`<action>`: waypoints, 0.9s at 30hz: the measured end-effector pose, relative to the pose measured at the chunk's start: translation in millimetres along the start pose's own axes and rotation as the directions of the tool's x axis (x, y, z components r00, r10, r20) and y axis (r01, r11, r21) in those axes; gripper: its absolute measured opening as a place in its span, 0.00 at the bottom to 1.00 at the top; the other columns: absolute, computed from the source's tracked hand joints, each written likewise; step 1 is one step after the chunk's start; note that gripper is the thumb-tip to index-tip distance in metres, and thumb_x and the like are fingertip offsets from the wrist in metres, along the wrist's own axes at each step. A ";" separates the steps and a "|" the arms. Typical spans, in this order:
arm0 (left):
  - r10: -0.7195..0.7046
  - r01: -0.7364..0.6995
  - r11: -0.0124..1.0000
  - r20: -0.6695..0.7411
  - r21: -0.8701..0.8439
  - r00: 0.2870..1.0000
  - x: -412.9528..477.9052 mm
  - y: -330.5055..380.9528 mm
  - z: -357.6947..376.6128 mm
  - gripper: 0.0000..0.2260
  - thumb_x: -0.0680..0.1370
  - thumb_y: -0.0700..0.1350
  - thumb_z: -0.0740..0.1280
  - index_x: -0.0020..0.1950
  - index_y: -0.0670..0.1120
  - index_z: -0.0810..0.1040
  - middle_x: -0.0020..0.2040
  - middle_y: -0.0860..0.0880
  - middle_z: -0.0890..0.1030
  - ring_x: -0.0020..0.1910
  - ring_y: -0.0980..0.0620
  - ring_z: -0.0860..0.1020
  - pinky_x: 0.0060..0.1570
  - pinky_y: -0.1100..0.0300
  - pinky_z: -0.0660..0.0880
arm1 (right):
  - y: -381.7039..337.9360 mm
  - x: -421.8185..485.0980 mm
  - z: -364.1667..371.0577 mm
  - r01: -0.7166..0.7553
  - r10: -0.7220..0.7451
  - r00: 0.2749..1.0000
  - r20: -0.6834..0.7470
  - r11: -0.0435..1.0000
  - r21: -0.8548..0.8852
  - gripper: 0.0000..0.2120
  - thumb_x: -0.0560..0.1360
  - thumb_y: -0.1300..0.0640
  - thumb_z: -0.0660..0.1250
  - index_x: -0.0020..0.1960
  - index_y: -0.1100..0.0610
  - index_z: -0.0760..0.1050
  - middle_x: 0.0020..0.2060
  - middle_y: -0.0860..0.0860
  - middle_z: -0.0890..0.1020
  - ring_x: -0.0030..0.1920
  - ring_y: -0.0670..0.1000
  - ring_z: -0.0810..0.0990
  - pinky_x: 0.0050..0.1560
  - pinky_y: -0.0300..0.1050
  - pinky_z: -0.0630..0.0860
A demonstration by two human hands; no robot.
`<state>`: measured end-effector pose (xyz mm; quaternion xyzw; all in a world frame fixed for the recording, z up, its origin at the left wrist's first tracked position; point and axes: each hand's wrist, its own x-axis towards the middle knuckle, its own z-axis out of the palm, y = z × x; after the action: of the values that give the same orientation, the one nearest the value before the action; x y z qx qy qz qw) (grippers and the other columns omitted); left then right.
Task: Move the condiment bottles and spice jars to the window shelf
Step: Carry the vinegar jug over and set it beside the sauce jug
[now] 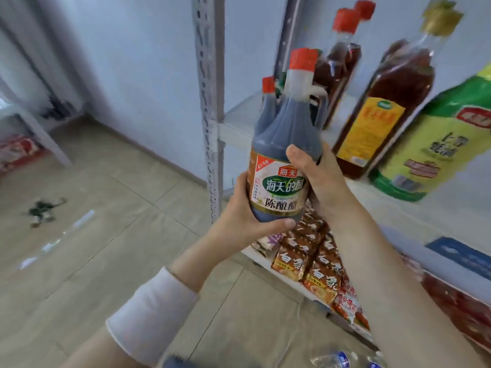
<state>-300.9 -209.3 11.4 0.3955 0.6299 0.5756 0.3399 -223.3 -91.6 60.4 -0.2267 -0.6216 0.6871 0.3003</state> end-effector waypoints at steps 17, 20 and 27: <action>-0.238 0.160 0.966 -0.466 -0.201 0.852 -41.9 -86.8 -372.9 0.31 0.69 0.40 0.74 0.65 0.49 0.60 0.57 0.56 0.75 0.53 0.64 0.75 0.46 0.71 0.75 | 118.1 159.1 399.2 -0.202 0.191 0.806 0.560 0.978 -0.043 0.20 0.66 0.49 0.70 0.56 0.54 0.74 0.45 0.55 0.83 0.44 0.55 0.83 0.43 0.47 0.80; -0.247 0.165 0.965 -0.498 -0.204 0.831 -21.8 -97.4 -423.7 0.34 0.68 0.41 0.74 0.68 0.48 0.60 0.60 0.52 0.75 0.56 0.61 0.75 0.48 0.69 0.76 | 134.9 201.3 445.1 -0.218 0.215 0.788 0.577 0.974 -0.066 0.31 0.65 0.46 0.73 0.62 0.59 0.70 0.48 0.57 0.83 0.46 0.56 0.84 0.44 0.48 0.80; -0.258 0.173 0.965 -0.604 -0.197 0.754 36.5 -98.3 -548.6 0.34 0.68 0.41 0.75 0.68 0.47 0.60 0.58 0.53 0.75 0.55 0.60 0.76 0.46 0.71 0.76 | 145.9 308.1 558.7 -0.224 0.235 0.722 0.650 0.969 -0.102 0.40 0.59 0.41 0.73 0.66 0.57 0.66 0.54 0.59 0.80 0.50 0.57 0.83 0.47 0.51 0.80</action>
<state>-812.7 -429.5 -26.9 0.0843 0.7095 0.6701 0.2009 -845.9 -285.6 4.5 -0.0481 -0.6599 0.7494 -0.0265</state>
